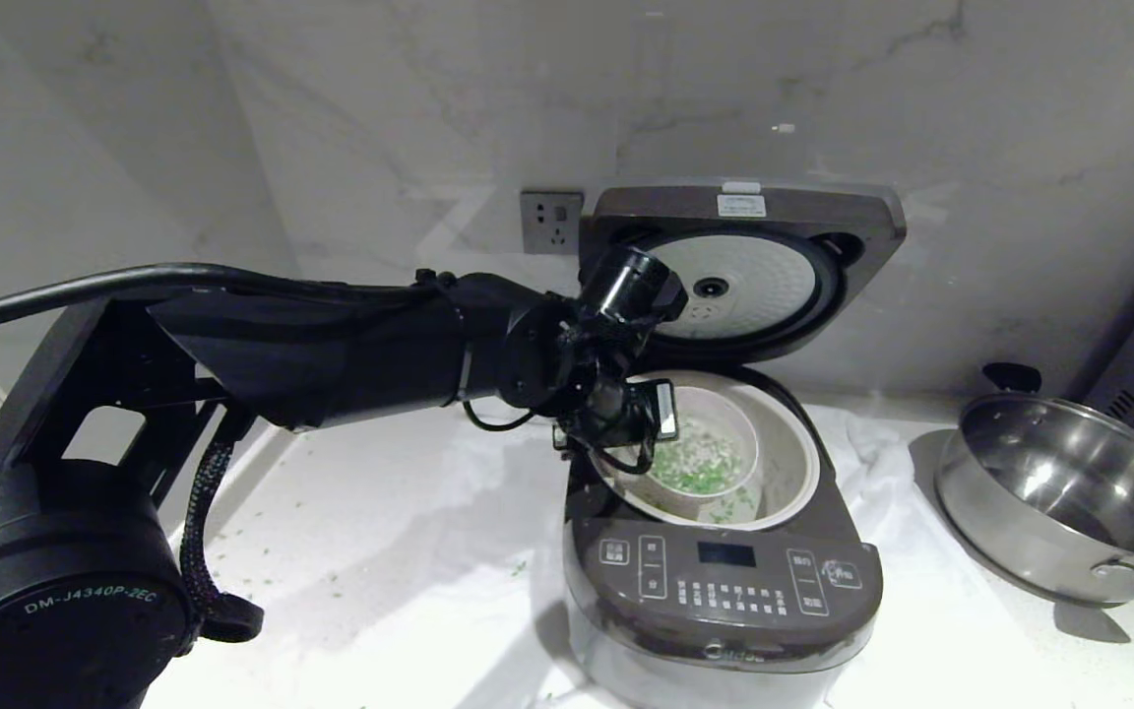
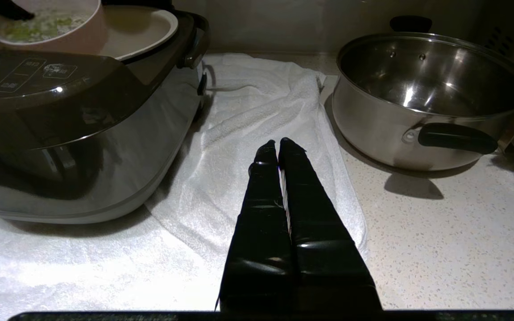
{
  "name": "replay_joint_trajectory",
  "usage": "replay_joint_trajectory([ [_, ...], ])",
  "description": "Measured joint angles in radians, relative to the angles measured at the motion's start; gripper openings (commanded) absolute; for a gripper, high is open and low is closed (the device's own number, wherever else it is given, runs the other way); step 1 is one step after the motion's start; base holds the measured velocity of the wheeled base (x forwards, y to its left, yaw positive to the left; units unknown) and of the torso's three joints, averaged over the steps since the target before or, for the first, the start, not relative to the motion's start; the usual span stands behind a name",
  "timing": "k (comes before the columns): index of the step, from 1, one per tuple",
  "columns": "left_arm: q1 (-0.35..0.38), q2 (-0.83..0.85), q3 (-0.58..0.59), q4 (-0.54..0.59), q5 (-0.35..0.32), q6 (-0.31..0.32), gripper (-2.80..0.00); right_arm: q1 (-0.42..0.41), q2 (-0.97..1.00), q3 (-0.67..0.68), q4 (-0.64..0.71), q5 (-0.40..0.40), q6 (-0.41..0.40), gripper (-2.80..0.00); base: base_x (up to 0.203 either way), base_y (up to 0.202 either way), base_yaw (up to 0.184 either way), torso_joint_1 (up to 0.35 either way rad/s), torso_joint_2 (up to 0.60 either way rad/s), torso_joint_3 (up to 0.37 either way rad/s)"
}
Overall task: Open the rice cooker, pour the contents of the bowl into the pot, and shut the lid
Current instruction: Pour the water from the bowl into the rice cooker
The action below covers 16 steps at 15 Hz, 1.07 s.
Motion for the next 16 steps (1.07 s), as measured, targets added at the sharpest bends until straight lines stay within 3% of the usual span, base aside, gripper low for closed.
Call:
replay_joint_trajectory([
  [2, -0.009, 0.012, 0.008, -0.066, 0.037, -0.007, -2.80, 0.000, 0.000, 0.000, 0.000, 0.000, 0.000, -2.80, 0.000, 0.000, 0.000, 0.000, 0.00, 0.000],
  [7, -0.014, 0.022, 0.097, -0.207, 0.041, -0.027, -2.80, 0.000, 0.000, 0.000, 0.000, 0.000, 0.000, -2.80, 0.000, 0.000, 0.000, 0.000, 0.00, 0.000],
  [13, -0.018, 0.007, 0.344, -0.729, 0.035, 0.026, -2.80, 0.000, 0.000, 0.000, 0.000, 0.000, 0.000, -2.80, 0.000, 0.000, 0.000, 0.000, 0.00, 0.000],
  [16, -0.023, 0.009, 0.365, -0.841, 0.034, 0.061, -2.80, 0.000, 0.000, 0.000, 0.000, 0.000, 0.000, -2.80, 0.000, 0.000, 0.000, 0.000, 0.00, 0.000],
])
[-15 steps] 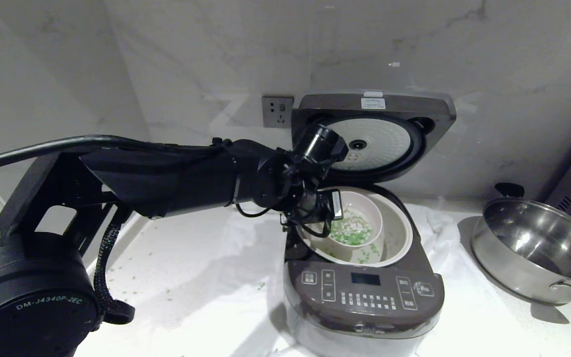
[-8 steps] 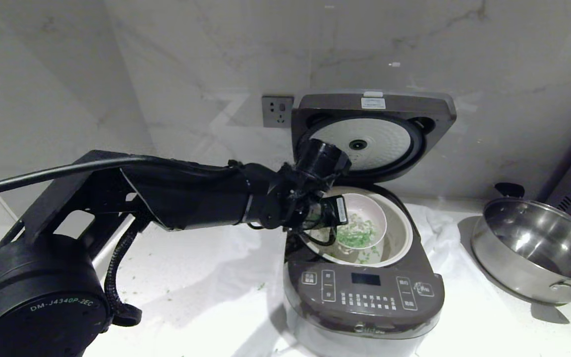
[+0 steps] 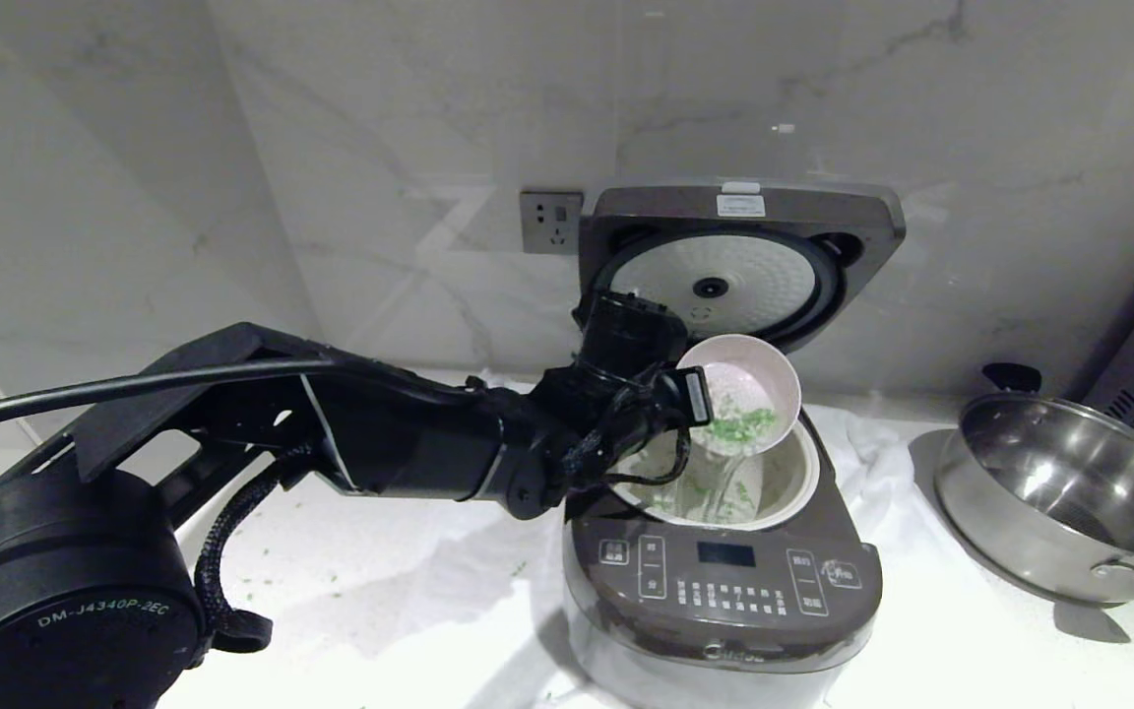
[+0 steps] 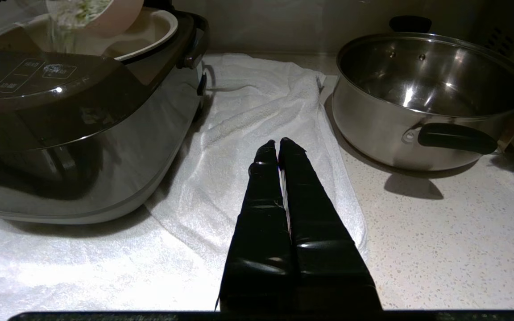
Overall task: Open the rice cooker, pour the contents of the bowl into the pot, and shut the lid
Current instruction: Pour the water from the bowl into the rice cooker
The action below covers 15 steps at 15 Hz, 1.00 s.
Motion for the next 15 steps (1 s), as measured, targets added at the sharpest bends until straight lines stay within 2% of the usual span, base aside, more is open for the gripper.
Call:
replay_joint_trajectory([
  [2, -0.007, 0.010, -0.010, -0.023, -0.001, 0.035, -2.80, 0.000, 0.000, 0.000, 0.000, 0.000, 0.000, -2.80, 0.000, 0.000, 0.000, 0.000, 0.00, 0.000],
  [5, -0.011, 0.050, -0.013, -0.171, -0.002, 0.067, -2.80, 0.000, 0.000, 0.000, 0.000, 0.000, 0.000, -2.80, 0.000, 0.000, 0.000, 0.000, 0.00, 0.000],
  [7, -0.009, 0.087, -0.011, -0.298, -0.007, 0.070, -2.80, 0.000, 0.000, 0.000, 0.000, 0.000, 0.000, -2.80, 0.000, 0.000, 0.000, 0.000, 0.00, 0.000],
  [9, -0.007, 0.125, -0.003, -0.415, -0.042, 0.067, -2.80, 0.000, 0.000, 0.000, 0.001, 0.000, 0.000, -2.80, 0.000, 0.000, 0.000, 0.000, 0.00, 0.000],
  [15, 0.019, 0.194, 0.047, -0.642, -0.056, 0.058, -2.80, 0.000, 0.000, 0.000, 0.000, 0.000, 0.000, -2.80, 0.000, 0.000, 0.000, 0.000, 0.00, 0.000],
])
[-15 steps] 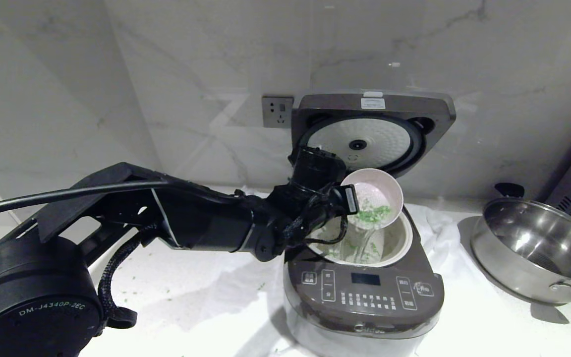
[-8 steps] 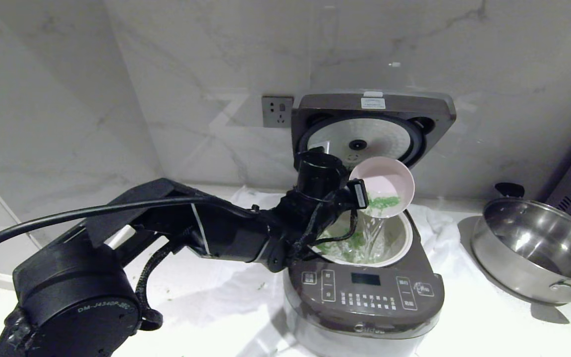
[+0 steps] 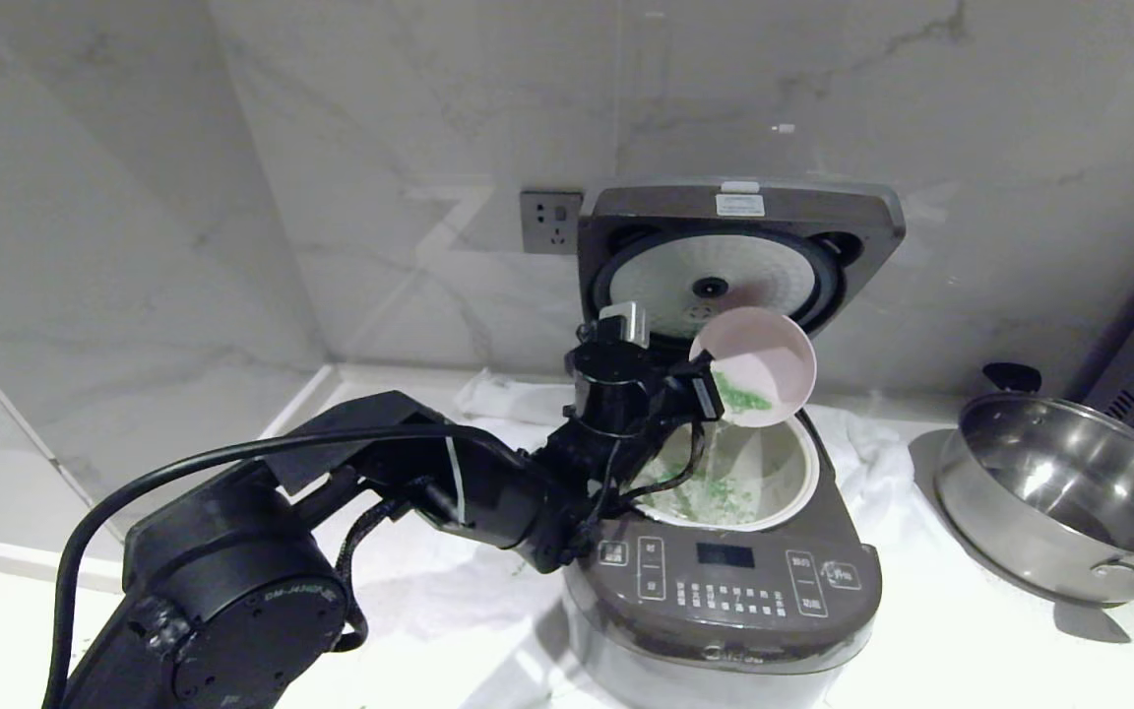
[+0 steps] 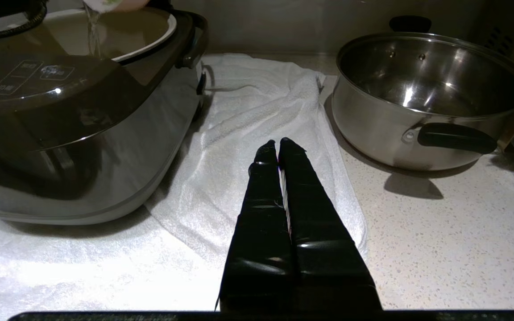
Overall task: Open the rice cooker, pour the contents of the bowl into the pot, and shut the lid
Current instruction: Pour the water from the bowl into the rice cooker
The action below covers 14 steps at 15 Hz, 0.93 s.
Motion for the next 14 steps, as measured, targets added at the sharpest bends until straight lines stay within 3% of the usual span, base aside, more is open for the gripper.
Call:
replay_joint_trajectory([
  [6, -0.003, 0.082, -0.012, -0.210, -0.003, -0.049, -2.80, 0.000, 0.000, 0.000, 0.000, 0.000, 0.000, -2.80, 0.000, 0.000, 0.000, 0.000, 0.00, 0.000],
  [14, -0.013, 0.128, -0.039, -0.216, -0.003, -0.059, -2.80, 0.000, 0.000, 0.000, 0.001, 0.000, 0.000, -2.80, 0.000, 0.000, 0.000, 0.000, 0.00, 0.000],
])
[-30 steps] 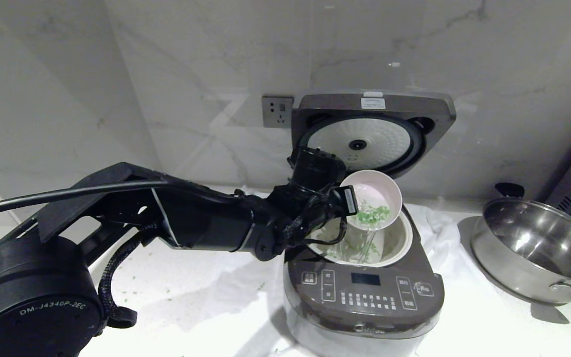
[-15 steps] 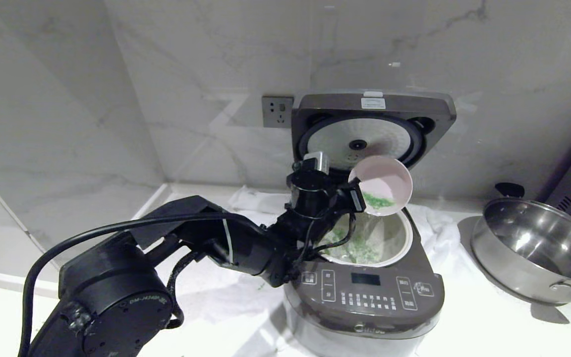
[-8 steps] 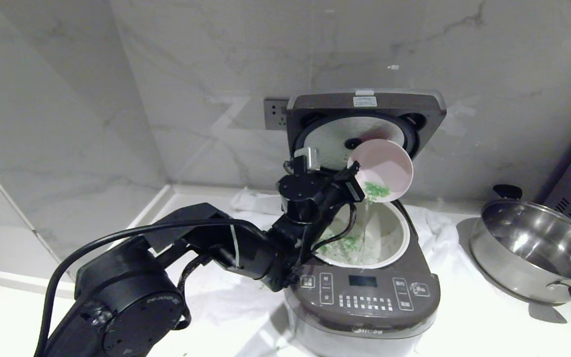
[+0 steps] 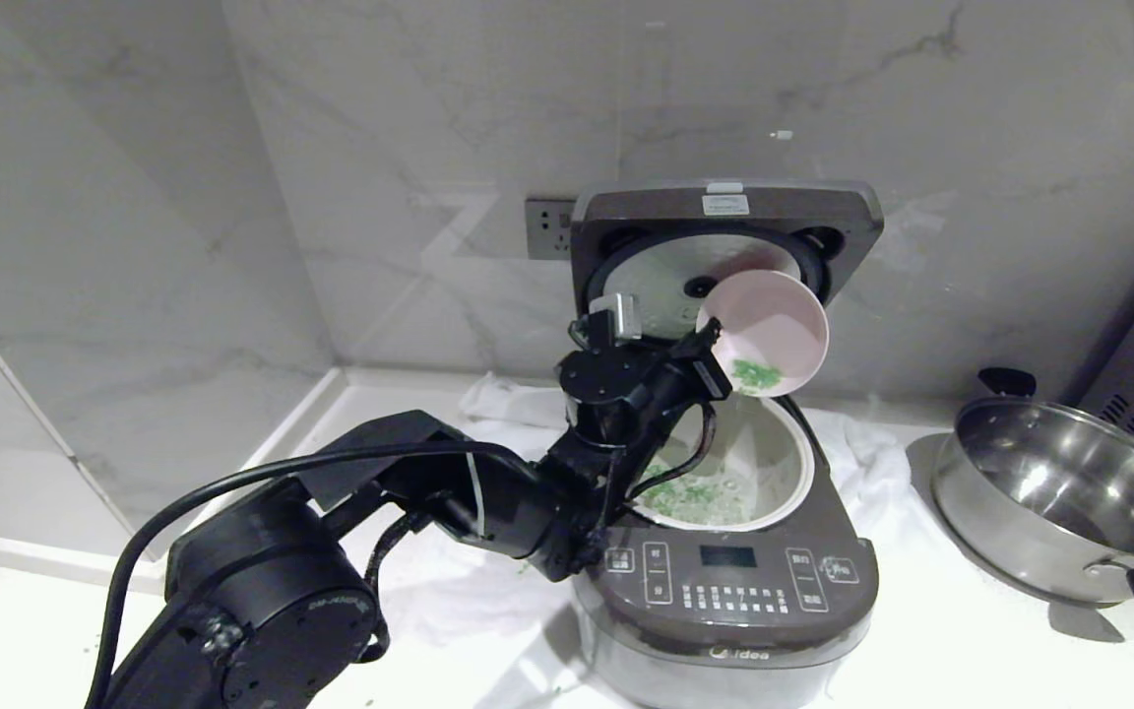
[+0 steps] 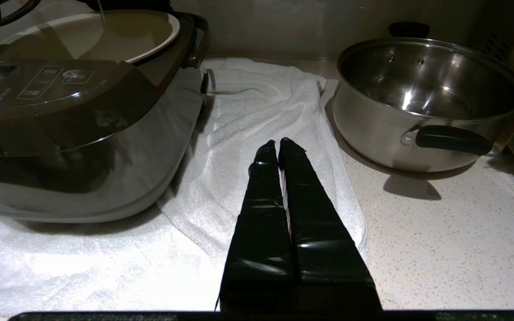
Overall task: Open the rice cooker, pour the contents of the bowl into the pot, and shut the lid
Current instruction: Pour the water from the bowl into the rice cooker
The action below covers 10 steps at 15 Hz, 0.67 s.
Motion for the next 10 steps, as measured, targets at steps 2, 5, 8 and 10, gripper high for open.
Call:
replay_joint_trajectory([
  [2, -0.006, 0.010, -0.016, 0.003, 0.006, -0.024, -2.80, 0.000, 0.000, 0.000, 0.000, 0.000, 0.001, -2.80, 0.000, 0.000, 0.000, 0.000, 0.00, 0.000],
  [5, -0.011, 0.017, -0.018, 0.002, 0.006, -0.028, -2.80, 0.000, 0.000, 0.000, 0.000, 0.000, 0.000, -2.80, 0.000, 0.000, 0.000, 0.000, 0.00, 0.000],
  [8, -0.009, 0.025, 0.004, -0.003, 0.008, -0.019, -2.80, 0.000, 0.000, 0.000, -0.001, 0.000, 0.000, -2.80, 0.000, 0.000, 0.000, 0.000, 0.00, 0.000],
  [10, -0.008, 0.025, 0.021, -0.039, 0.007, -0.004, -2.80, 0.000, 0.000, 0.000, 0.000, 0.000, 0.000, -2.80, 0.000, 0.000, 0.000, 0.000, 0.00, 0.000],
])
